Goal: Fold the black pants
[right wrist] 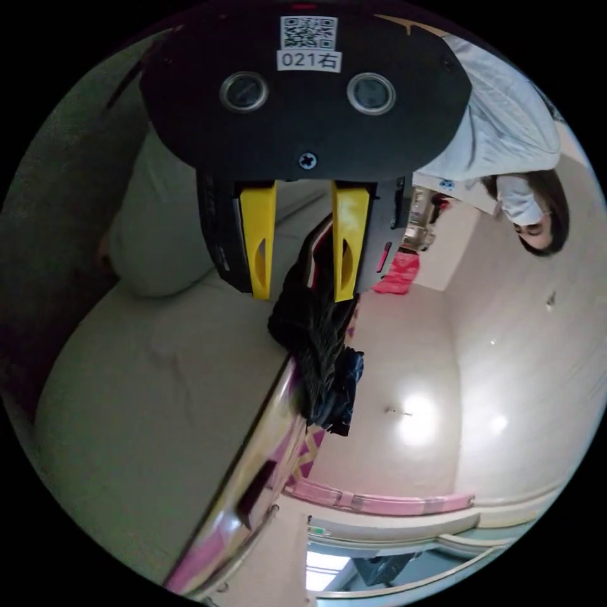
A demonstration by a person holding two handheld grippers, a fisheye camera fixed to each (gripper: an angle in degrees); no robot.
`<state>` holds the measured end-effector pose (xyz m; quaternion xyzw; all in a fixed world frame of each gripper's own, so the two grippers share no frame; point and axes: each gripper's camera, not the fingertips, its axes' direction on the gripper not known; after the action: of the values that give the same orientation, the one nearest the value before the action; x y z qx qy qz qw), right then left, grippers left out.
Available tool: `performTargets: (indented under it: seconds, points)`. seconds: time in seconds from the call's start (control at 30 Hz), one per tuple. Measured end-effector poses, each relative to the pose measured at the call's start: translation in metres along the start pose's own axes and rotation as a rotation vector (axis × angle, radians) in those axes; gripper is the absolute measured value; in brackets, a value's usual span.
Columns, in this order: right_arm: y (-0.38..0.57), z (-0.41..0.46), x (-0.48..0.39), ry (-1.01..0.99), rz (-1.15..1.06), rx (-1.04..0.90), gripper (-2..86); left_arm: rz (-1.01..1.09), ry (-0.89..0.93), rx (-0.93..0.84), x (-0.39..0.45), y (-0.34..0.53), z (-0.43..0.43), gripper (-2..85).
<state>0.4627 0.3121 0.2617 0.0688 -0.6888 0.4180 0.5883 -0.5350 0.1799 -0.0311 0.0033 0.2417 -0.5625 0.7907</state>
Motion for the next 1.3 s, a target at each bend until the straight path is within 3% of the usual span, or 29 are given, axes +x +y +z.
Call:
performTargets:
  seconds: [0.37,1.0,1.3]
  points:
    - [-0.038,-0.004,-0.029,0.04,-0.004,0.012,8.6,0.003,0.018,-0.048,0.007,-0.014,0.012,8.0]
    - [-0.059,0.011,-0.011,0.006,0.09,-0.053,9.1,0.003,-0.03,-0.108,0.037,-0.03,0.038,8.7]
    - [-0.044,0.01,-0.02,-0.012,0.041,-0.027,1.3,0.063,-0.012,-0.188,0.072,-0.048,0.057,-0.5]
